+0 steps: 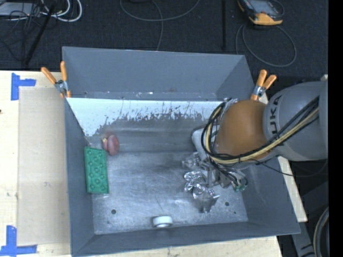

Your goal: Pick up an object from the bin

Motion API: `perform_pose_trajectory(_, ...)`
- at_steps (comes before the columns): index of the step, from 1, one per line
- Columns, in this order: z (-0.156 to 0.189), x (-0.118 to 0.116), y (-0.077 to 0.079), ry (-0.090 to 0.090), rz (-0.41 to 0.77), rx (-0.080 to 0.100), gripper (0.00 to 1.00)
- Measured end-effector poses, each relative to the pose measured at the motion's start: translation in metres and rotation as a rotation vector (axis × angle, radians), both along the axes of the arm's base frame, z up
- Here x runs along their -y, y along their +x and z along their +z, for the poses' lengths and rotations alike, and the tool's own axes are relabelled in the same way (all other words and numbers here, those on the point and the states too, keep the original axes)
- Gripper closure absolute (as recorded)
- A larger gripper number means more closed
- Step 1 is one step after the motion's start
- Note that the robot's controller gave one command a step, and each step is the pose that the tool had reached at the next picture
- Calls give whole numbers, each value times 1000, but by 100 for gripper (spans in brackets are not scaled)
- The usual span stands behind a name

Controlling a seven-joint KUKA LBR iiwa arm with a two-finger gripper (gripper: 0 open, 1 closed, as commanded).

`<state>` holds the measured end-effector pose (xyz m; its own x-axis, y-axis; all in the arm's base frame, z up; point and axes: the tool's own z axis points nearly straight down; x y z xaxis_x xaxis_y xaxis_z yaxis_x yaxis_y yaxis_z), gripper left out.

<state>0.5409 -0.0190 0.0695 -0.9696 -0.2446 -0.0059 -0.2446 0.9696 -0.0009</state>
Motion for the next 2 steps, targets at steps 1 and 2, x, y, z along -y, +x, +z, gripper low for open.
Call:
perform_pose_trajectory(1, 5, 0, 2, 0, 3, 2, 100)
perform_pose_trajectory(2, 3, 29, -46, -2, 467, 5, 100)
